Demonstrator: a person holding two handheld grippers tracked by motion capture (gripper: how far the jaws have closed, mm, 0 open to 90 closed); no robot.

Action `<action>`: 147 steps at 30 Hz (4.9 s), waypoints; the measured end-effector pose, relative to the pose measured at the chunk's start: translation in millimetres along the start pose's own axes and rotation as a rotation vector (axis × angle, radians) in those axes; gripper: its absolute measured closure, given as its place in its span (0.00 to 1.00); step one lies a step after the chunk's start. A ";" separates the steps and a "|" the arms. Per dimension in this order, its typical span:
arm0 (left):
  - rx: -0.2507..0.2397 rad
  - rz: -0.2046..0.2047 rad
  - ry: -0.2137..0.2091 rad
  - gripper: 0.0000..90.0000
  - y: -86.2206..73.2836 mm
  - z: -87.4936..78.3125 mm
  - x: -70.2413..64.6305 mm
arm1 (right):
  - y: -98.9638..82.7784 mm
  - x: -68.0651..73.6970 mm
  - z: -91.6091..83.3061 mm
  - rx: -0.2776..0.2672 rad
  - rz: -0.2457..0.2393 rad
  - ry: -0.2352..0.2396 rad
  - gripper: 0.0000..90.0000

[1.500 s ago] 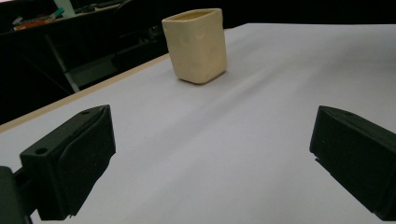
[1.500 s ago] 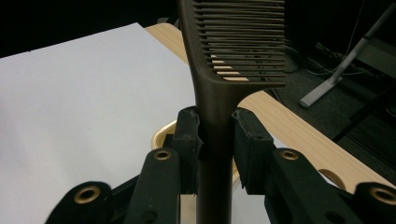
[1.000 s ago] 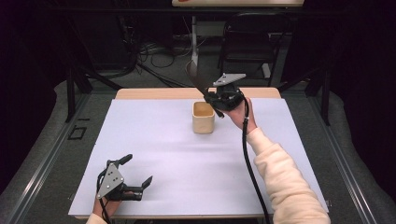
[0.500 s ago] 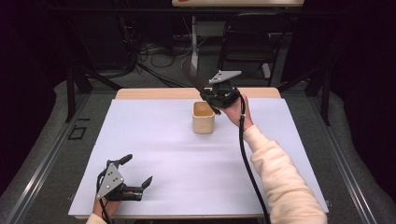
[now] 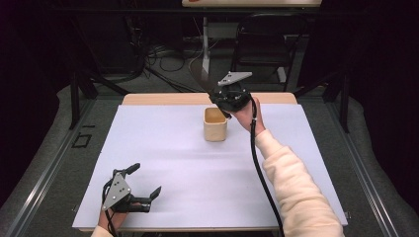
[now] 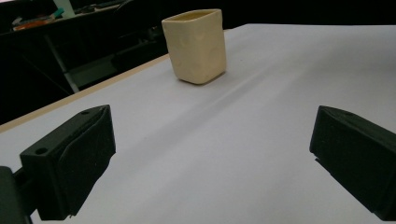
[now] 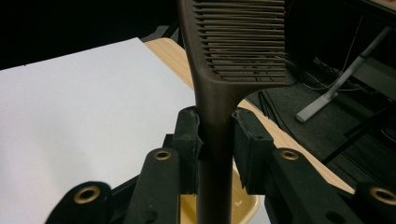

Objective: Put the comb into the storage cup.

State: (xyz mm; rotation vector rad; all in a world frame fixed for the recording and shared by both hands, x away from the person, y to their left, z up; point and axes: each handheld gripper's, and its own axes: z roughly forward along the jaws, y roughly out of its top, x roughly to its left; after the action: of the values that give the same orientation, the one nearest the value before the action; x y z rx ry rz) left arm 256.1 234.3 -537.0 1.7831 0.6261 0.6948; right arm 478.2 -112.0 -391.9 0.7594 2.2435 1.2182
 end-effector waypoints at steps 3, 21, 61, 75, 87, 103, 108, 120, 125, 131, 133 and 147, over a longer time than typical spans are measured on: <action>-0.002 -0.001 0.001 0.00 0.0 -0.2 0.0 | 1.6 0.3 0.9 -0.005 -0.001 -0.003 0.80; 0.000 -0.004 0.000 0.00 0.0 -0.2 0.0 | 8.2 9.9 10.5 -0.065 -0.012 0.005 0.80; -0.005 0.001 0.005 0.00 0.5 -1.7 -0.4 | -7.7 9.3 33.2 -0.101 0.006 0.017 0.80; -0.005 -0.003 0.004 0.00 0.0 -1.9 0.2 | -19.6 5.2 37.2 -0.109 0.013 0.019 0.80; -0.004 -0.005 0.006 0.00 -0.2 -2.0 0.5 | -27.1 2.3 41.2 -0.097 0.018 0.019 0.80; -0.002 -0.007 0.007 0.00 -0.2 -1.6 0.3 | -40.2 4.5 48.1 -0.079 0.033 0.027 0.80; -0.002 -0.008 0.006 0.00 -0.4 -1.5 0.2 | -40.5 3.9 46.5 -0.082 0.037 0.024 0.80; -0.003 -0.007 0.005 0.00 -0.4 -1.6 0.5 | -46.9 3.5 50.3 -0.067 0.042 0.030 0.80; -0.005 -0.011 0.006 0.00 -0.5 -1.7 0.5 | -48.7 3.4 50.4 -0.061 0.044 0.033 0.80; -0.004 -0.010 0.008 0.00 -0.3 -1.5 0.2 | -49.1 2.6 49.3 -0.057 0.045 0.033 0.80; -0.006 -0.008 0.007 0.00 -0.1 -1.8 0.0 | -48.8 2.3 48.6 -0.055 0.042 0.033 0.80; -0.005 -0.009 0.005 0.00 -0.4 -1.7 0.4 | -52.7 1.1 53.0 -0.040 0.049 0.030 0.80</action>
State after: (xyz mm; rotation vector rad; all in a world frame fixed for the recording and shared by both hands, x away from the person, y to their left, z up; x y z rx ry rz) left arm 255.1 235.8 -536.9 1.7731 0.6344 0.6944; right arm 498.2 -103.4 -463.5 0.7895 2.2292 1.3014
